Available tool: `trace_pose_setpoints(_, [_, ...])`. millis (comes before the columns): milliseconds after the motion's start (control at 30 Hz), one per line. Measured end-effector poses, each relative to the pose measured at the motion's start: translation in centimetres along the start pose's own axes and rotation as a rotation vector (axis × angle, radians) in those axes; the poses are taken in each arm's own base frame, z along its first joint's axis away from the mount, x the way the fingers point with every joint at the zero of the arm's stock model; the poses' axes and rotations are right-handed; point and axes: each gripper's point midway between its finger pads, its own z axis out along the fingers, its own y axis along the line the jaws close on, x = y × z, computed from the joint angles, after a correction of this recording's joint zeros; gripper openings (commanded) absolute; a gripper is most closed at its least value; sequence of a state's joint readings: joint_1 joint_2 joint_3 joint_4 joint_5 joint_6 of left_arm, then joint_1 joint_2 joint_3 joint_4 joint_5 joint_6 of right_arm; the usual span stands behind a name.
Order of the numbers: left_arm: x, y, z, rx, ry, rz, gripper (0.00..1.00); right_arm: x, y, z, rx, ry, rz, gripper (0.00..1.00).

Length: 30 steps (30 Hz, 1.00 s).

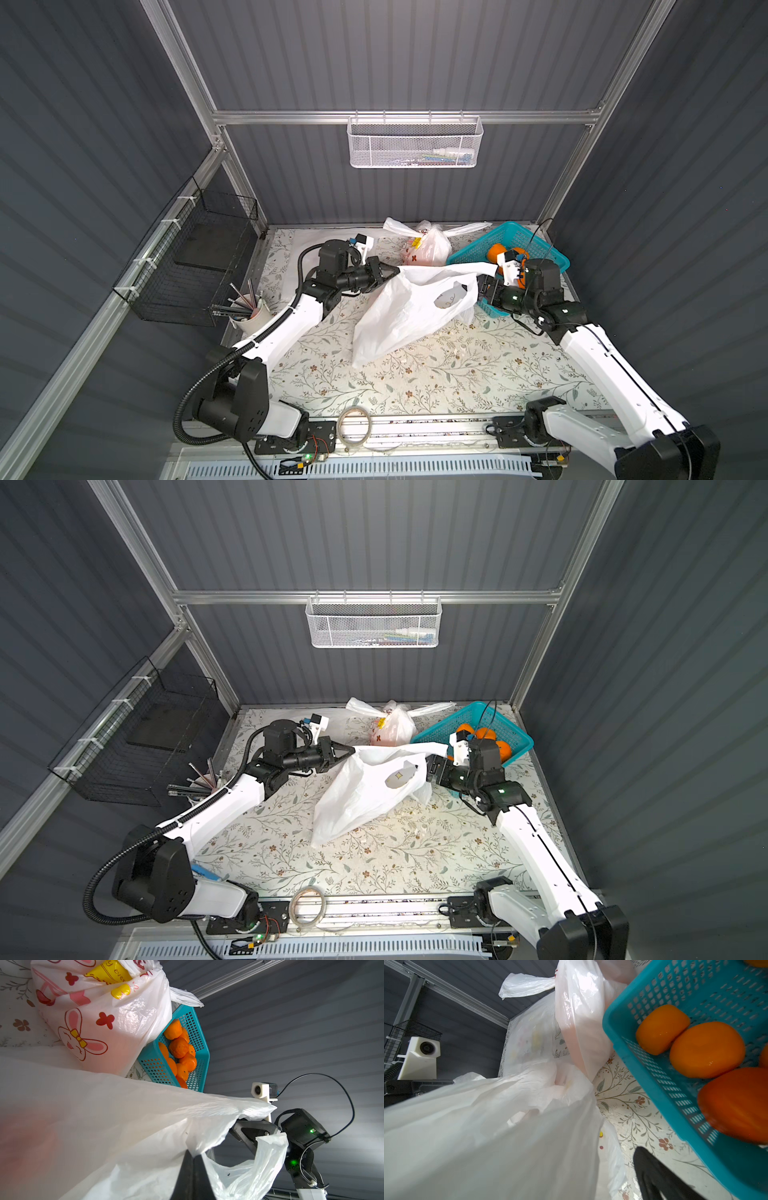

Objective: Place the oranges into plastic bags & tie knots
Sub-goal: Place the orange in the plastic bag, then pick up the orange from the basket.

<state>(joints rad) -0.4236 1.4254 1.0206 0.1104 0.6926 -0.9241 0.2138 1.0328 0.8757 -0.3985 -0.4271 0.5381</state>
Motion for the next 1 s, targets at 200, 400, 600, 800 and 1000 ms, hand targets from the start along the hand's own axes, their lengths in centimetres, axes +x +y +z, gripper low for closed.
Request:
trace_pose_setpoints(200, [0.1, -0.4, 0.2, 0.029, 0.018, 0.012, 0.0, 0.6, -0.5, 0.2, 0.006, 0.021, 0.014, 0.98])
trace_pose_setpoints(400, [-0.1, 0.4, 0.0, -0.011, -0.003, 0.026, 0.0, -0.5, -1.4, -2.2, 0.034, -0.035, 0.016, 0.99])
trace_pose_setpoints(600, [-1.6, 0.2, -1.4, -0.038, -0.078, 0.043, 0.0, -2.4, -2.2, -5.1, 0.061, -0.104, -0.002, 0.99])
trace_pose_setpoints(800, [-2.6, 0.6, -3.0, -0.065, -0.141, 0.045, 0.0, -3.6, -6.2, -4.7, 0.135, -0.087, 0.06, 0.96])
trace_pose_setpoints(1000, [-2.6, 1.0, -3.6, -0.081, -0.149, 0.05, 0.0, -5.5, -11.1, 1.1, 0.206, 0.076, 0.108, 0.93])
